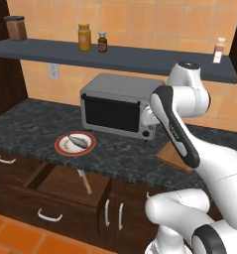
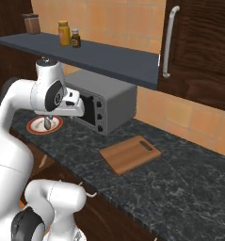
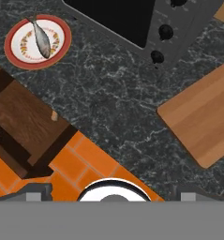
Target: Pick up the knife from the drawer and place it on the cutting board. Then place the meat from the plate to the cutting board.
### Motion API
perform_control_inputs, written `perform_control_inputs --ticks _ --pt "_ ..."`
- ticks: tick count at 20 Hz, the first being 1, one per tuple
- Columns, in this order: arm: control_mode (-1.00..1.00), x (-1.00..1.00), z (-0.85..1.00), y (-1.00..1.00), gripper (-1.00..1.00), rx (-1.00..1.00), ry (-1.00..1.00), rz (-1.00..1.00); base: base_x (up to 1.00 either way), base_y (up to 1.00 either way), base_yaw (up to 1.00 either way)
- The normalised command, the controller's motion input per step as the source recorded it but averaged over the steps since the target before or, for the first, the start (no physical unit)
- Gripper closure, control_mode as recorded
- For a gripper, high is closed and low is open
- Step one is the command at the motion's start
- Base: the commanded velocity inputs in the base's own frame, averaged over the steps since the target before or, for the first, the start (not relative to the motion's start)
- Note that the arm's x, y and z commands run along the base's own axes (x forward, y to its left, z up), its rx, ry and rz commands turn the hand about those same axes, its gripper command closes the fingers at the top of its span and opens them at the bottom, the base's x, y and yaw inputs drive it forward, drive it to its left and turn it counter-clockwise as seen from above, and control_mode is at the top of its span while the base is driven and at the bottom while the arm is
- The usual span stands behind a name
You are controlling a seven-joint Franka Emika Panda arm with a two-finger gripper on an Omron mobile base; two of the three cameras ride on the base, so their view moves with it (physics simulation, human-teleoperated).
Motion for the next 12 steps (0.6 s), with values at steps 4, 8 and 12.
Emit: perform_control_inputs --ticks 4,8,12 --pt "1.0 0.0 0.0 0.0 -1.0 0.0 0.0 0.0 0.18 0.41 0.0" --pt "1.0 0.0 0.0 0.0 -1.0 0.0 0.0 0.0 0.39 0.64 0.0" --pt "1.0 0.0 0.0 0.0 -1.0 0.0 0.0 0.0 0.46 0.26 0.08"
